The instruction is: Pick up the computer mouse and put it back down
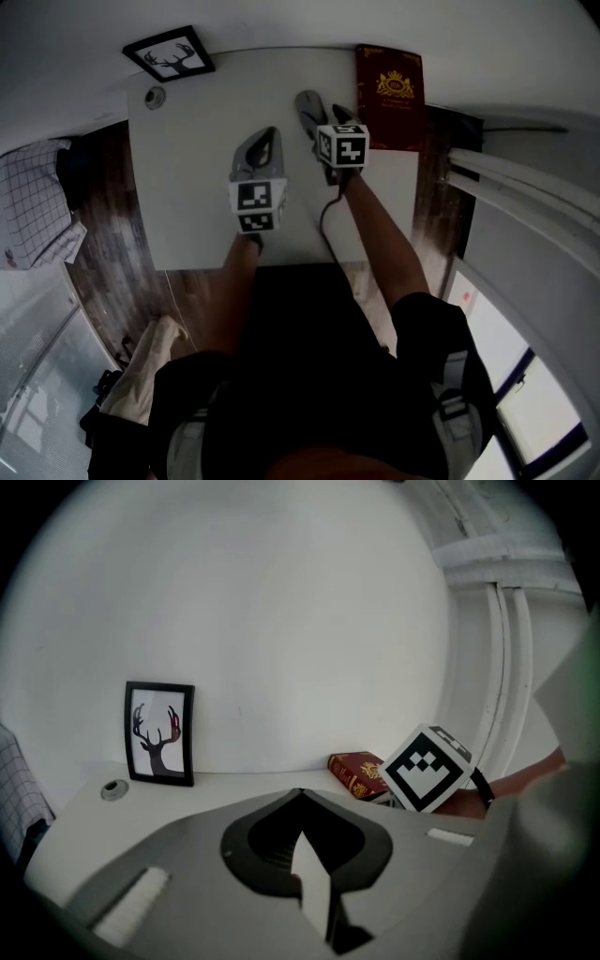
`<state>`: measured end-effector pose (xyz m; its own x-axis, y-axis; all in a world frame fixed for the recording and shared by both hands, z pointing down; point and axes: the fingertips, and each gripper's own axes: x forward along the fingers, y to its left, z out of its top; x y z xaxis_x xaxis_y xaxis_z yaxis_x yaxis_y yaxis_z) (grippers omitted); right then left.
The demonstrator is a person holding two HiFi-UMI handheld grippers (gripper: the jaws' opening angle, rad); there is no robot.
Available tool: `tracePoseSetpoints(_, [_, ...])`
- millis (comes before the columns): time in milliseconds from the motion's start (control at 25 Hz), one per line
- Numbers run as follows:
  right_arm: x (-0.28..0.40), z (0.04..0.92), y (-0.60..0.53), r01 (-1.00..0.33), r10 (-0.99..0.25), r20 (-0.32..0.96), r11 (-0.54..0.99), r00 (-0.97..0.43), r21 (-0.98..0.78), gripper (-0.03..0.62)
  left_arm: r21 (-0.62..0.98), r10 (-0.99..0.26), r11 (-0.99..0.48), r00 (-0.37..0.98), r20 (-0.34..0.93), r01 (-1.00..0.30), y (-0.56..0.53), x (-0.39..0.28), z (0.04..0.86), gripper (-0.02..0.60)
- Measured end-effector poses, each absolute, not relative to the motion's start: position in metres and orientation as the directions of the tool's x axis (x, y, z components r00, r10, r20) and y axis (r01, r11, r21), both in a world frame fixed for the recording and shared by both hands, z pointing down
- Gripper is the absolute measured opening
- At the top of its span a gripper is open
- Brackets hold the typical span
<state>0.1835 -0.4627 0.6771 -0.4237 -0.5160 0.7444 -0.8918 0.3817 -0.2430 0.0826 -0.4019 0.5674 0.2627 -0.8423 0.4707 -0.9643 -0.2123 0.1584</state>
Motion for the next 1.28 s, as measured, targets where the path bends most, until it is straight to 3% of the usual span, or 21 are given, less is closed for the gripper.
tracePoseSetpoints(160, [0.188,0.650,-0.455,-0.902,-0.578,0.708,0.382,-0.404,-0.203,0.283,0.156,-0.845,-0.229,0.276,0.457,-0.961,-0.397,0.086,0.559,0.000])
tracePoseSetpoints(400, [0.189,0.599,-0.437,-0.914,-0.694,0.613,0.385,-0.378,-0.128,0.059,0.164,-0.853,-0.265,0.310,0.419,-0.950,-0.384,0.093,0.540,0.000])
tracePoseSetpoints(480, [0.189,0.583,-0.427,-0.914,-0.720,0.583,0.389,-0.377,-0.110,0.016,0.168,-0.857,-0.278,0.324,0.402,-0.946,-0.377,0.095,0.532,0.000])
tracePoseSetpoints(1280, [0.137,0.414,-0.268,-0.920,-0.907,0.216,0.384,-0.362,0.072,0.014,0.142,-0.887,-0.404,0.425,0.182,-0.904,-0.255,0.072,0.423,0.000])
